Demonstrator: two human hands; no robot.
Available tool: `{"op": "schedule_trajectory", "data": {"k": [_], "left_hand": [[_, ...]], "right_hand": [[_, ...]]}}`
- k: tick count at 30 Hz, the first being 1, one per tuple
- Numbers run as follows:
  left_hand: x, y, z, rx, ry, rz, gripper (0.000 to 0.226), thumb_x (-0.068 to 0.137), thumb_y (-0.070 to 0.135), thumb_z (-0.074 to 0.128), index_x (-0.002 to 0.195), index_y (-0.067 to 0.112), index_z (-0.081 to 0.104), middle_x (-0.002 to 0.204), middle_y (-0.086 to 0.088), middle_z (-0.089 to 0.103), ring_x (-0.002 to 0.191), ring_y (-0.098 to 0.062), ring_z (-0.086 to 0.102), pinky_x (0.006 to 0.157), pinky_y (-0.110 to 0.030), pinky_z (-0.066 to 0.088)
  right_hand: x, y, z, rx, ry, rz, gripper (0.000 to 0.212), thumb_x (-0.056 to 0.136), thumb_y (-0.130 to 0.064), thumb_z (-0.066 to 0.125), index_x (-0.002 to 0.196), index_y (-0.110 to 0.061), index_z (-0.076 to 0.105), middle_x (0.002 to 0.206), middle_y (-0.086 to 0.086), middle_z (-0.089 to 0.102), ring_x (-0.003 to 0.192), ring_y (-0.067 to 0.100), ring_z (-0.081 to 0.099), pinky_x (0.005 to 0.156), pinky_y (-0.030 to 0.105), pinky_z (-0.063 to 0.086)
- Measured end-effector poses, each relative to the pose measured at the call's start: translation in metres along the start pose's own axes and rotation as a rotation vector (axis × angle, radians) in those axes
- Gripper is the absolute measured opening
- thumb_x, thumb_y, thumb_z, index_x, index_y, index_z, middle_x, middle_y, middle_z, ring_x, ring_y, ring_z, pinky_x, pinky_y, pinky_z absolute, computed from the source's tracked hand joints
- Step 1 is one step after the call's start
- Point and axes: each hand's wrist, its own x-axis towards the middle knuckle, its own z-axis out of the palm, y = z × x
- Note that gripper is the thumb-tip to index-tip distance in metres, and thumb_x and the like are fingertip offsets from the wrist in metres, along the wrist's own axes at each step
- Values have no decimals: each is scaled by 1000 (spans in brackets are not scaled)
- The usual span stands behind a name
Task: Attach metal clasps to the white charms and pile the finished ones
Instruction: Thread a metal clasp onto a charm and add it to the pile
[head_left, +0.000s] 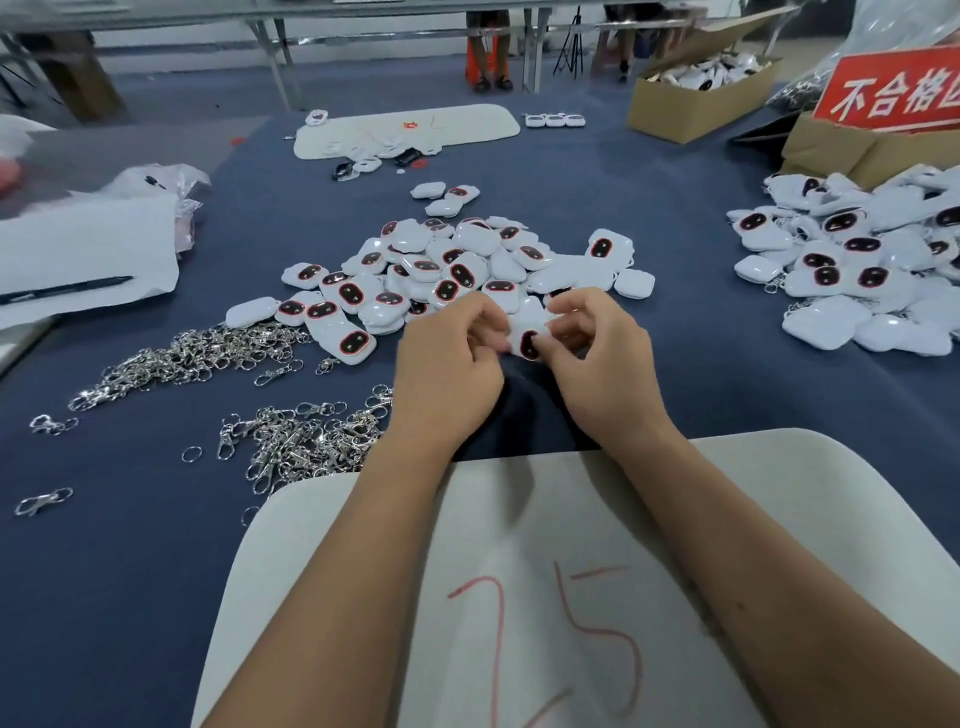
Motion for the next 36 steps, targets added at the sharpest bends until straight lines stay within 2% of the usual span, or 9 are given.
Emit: {"op": "schedule_trajectory", "data": {"k": [4,8,10,13,18,22,26,30,36], "left_hand": [[11,2,-24,219,-130,-132,8,75,18,56,73,22,63,69,6,63,80,-22,60,78,-40,52],[13,1,-46,507,-531,-213,30,66,61,77,74,35,65,91,4,60,106,-25,46,95,-41,40],[13,3,-52,545,-592,-198,30,66,55,88,78,36,68,97,3,57,106,-20,38,87,-37,33],[15,2,-53,440,-619,-171,20,74,34,89,76,26,72,92,-3,66,101,-19,46,84,-35,37],[14,6,-30,180,-297,-67,20,77,12,87,71,15,68,71,4,67,65,-8,58,65,-19,48],[12,13,-3,-141,-31,-98,13,78,13,86,75,13,74,66,7,69,60,-2,60,60,-16,48],[6,11,15,-454,27,-232,7,85,13,82,86,7,79,76,-4,77,73,-16,75,69,-28,59],[2,10,25,-664,69,-287,8,90,6,75,92,-2,75,61,-2,69,52,-8,61,52,-21,49],[3,8,25,-749,146,-296,16,90,13,78,84,7,65,64,-8,68,52,-12,60,50,-20,46]], "right_hand": [[2,-1,-3,211,90,139,28,96,-12,48,105,-19,74,72,-11,63,62,14,52,66,29,43],[0,-4,-7,321,44,209,25,90,-27,53,73,-9,58,53,-1,58,42,20,46,44,27,38],[-2,-2,-7,229,-11,174,27,94,-29,67,78,-10,56,59,4,67,40,19,55,42,26,43],[-3,-2,-6,206,-67,100,16,93,-4,69,97,-18,62,93,1,74,53,19,73,45,25,48],[-3,-2,-2,199,-132,1,17,98,-13,66,109,-24,72,85,-5,77,52,20,71,59,17,50],[-1,-4,-2,280,-195,-13,21,105,-22,59,93,-22,76,83,-7,74,52,30,68,53,21,49],[-1,-5,-6,417,-198,-10,17,103,-24,65,95,-18,79,78,-1,75,54,20,65,54,23,50],[-2,-5,-9,521,-190,7,6,96,-18,75,99,-16,80,75,10,75,58,19,66,48,18,48],[0,-1,-9,512,-149,39,12,92,-10,78,85,-19,81,72,2,74,60,14,65,45,18,40]]}}
